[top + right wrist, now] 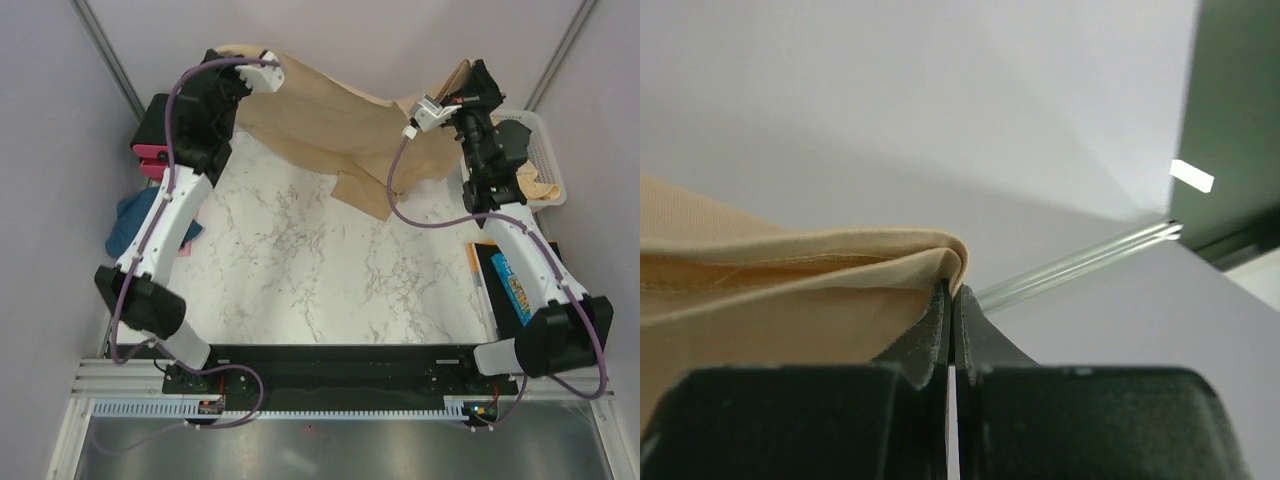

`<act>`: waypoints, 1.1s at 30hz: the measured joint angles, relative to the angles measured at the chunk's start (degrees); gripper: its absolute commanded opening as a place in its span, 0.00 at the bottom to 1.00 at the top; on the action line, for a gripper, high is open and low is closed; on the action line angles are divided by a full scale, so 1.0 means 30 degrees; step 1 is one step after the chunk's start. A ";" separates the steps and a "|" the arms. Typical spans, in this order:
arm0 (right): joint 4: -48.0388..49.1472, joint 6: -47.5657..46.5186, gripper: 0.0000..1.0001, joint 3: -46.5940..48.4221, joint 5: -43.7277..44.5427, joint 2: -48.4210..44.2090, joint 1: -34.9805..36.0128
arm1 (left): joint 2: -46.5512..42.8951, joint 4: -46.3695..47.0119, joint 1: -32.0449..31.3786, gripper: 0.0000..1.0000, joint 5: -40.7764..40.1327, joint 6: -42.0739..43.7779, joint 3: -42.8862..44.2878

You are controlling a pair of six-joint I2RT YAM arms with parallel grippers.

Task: Fold and stack the t-shirts
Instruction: Flatten out the tshirt

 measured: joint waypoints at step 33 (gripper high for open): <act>-0.8451 0.1647 0.00 0.8990 -0.4269 0.2455 -0.0729 | 0.0240 -0.1399 0.1137 0.02 0.5370 0.1938 0.0335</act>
